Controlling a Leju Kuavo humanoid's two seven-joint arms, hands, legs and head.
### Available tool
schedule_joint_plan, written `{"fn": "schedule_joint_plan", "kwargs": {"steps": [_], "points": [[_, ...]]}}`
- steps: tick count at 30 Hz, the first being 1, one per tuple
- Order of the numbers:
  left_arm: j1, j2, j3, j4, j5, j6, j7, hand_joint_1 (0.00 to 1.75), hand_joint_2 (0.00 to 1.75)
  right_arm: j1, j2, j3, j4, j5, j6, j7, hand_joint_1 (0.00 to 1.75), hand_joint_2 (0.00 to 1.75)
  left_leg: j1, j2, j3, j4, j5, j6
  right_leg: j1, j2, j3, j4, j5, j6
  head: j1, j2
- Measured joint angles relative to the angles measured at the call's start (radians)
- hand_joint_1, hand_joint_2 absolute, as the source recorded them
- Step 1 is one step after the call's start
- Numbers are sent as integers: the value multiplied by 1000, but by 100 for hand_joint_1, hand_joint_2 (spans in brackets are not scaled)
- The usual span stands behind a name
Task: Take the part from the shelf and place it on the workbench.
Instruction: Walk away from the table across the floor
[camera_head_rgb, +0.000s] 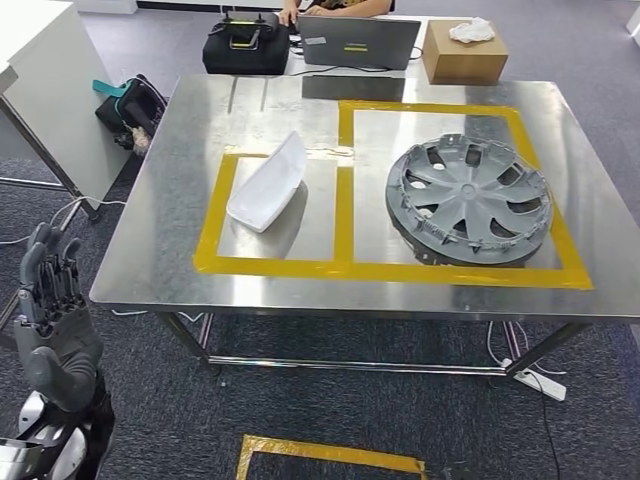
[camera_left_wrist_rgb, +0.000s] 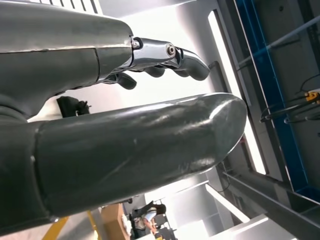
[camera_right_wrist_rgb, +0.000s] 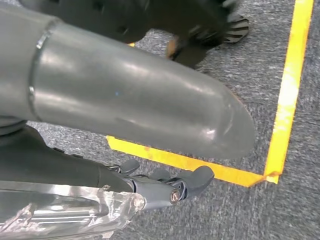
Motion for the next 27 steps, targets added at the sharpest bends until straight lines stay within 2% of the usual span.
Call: {"fn": "schedule_joint_plan", "kwargs": {"steps": [1,2,4,5,6,7,9,10,11,12,13,14,16,17,19,20,21,22,23,24,25,26,27], "points": [[1,0,1,0,0,0,0,0,0,-2,0,0,0,0,0,0,0,0,-1,0,-5,0,10,-5,1,1,40,-63,-4,-4,-1,0],[2,0,2,0,0,0,0,0,0,-4,0,0,0,0,0,0,0,0,-2,1,-7,0,19,-10,3,2,62,-102,-14,-8,-1,0],[4,0,3,0,-1,0,0,0,0,-3,0,0,0,0,1,0,0,0,-1,2,-11,-3,33,-21,5,1,54,-112,-7,-22,-1,0],[6,0,3,0,-1,0,0,0,0,-3,0,0,0,0,1,0,0,0,1,2,-17,2,23,-27,4,0,46,-112,0,-31,-1,0],[7,0,4,0,-1,0,0,0,0,-2,0,0,0,0,1,1,0,0,2,1,-26,20,-5,-33,3,-2,39,-113,10,-41,-3,0],[8,0,5,0,-1,1,0,0,0,-2,0,0,0,0,1,1,0,0,3,2,-40,59,-50,-38,1,-4,29,-113,22,-50,-5,0],[9,0,7,0,-1,1,0,0,0,-2,0,0,0,0,1,1,0,0,4,2,-72,186,-150,-45,2,-5,5,-112,45,-56,-7,0],[9,0,8,0,-1,1,0,0,0,-2,0,0,0,0,1,1,0,0,5,2,-82,245,-176,-47,2,-6,-9,-111,56,-56,-7,0],[10,0,10,0,-1,1,0,0,0,-2,0,0,0,1,1,0,0,0,5,2,-80,278,-178,-48,2,-6,-24,-110,67,-55,-7,0],[11,0,11,0,-2,2,0,0,0,-1,0,0,0,1,1,0,0,0,5,2,-63,277,-161,-47,2,-7,-37,-110,76,-53,-7,0],[11,0,13,0,-2,3,0,0,0,-1,0,0,0,2,2,-1,0,0,5,2,-29,239,-132,-45,1,-7,-49,-109,85,-50,-7,0],[11,0,13,0,-3,5,0,0,0,-1,0,0,0,2,2,-3,0,0,4,1,18,175,-106,-41,1,-7,-58,-109,93,-46,-7,0],[11,-1,13,-1,-3,7,0,0,0,-1,0,0,0,3,3,-6,0,0,2,1,111,34,-88,-31,2,-7,-71,-108,106,-35,-7,0],[11,-1,14,-2,-3,8,0,0,0,-2,0,0,0,3,3,-7,0,0,0,1,137,-11,-91,-26,3,-8,-76,-108,114,-29,-6,0],[12,-1,14,-2,-3,9,0,0,0,-1,0,0,0,3,3,-8,0,0,-2,1,145,-41,-94,-18,3,-9,-84,-110,129,-16,-6,0],[12,-1,14,-2,-3,10,0,0,0,-1,0,0,0,3,3,-8,0,0,-1,2,140,-43,-89,-12,2,-9,-89,-108,126,-10,-6,0],[12,-1,14,-2,-3,10,0,0,0,1,0,0,0,3,3,-8,0,0,1,4,134,-45,-82,-4,2,-8,-97,-95,108,-5,-4,0],[12,-1,15,-2,-3,11,0,0,0,3,0,0,0,3,3,-8,0,0,2,5,128,-48,-74,4,1,-8,-111,-59,73,0,-2,0],[13,-1,15,-2,-3,11,0,0,0,3,0,0,0,3,3,-8,0,0,3,7,121,-47,-67,9,0,-8,-129,0,26,3,0,0],[13,-2,15,-2,-4,11,0,0,0,4,0,0,0,3,3,-8,0,0,2,7,112,-46,-59,13,0,-8,-149,74,-20,7,1,0],[13,-1,16,-2,-6,11,0,0,0,4,1,0,0,3,3,-8,0,0,1,8,103,-45,-51,14,0,-8,-164,143,-53,9,1,0],[14,-1,16,-2,-7,12,0,0,0,4,1,1,0,3,3,-8,0,0,1,8,91,-43,-44,14,0,-8,-169,186,-64,11,2,0],[14,-1,16,-2,-8,13,0,0,0,4,1,1,0,3,2,-8,0,0,1,8,79,-40,-36,13,0,-8,-156,192,-54,12,2,0]]}}
